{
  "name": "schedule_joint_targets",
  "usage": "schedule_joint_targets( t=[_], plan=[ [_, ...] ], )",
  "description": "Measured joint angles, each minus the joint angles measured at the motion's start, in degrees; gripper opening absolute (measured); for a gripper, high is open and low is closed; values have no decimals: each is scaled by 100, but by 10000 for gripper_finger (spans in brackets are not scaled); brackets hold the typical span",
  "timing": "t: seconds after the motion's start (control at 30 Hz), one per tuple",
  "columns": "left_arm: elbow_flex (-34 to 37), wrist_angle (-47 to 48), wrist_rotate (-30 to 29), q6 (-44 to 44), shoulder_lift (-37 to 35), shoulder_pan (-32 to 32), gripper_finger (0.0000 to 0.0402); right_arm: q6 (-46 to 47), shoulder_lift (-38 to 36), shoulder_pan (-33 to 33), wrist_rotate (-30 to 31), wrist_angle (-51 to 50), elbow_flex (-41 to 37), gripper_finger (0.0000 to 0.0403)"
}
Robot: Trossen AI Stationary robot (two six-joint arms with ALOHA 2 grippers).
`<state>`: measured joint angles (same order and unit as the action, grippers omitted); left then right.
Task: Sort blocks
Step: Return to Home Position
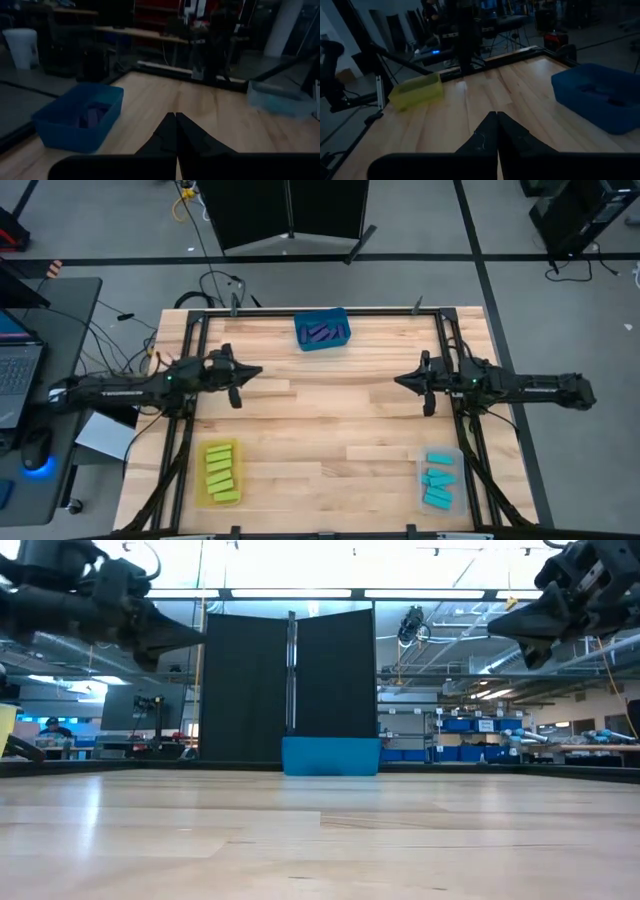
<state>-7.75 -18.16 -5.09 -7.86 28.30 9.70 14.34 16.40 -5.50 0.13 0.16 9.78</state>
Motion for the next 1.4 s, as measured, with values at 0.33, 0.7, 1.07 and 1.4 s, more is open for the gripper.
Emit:
schedule_joint_targets(
  t=[0.33,0.7,1.07,1.4],
  plan=[
    [485,1539,-425,254,-2095,-254,1,47,-1061,0,-16,-845,0,7],
    [437,2453,-931,341,-2835,-294,10,113,-1626,-24,-170,-1241,-208,7],
    [610,1884,-1050,446,-2817,-296,11,24,-1167,-315,-121,157,-944,7],
    [612,1870,-1356,463,-2399,-296,12,-363,-826,-616,822,155,-919,8]
  ],
)
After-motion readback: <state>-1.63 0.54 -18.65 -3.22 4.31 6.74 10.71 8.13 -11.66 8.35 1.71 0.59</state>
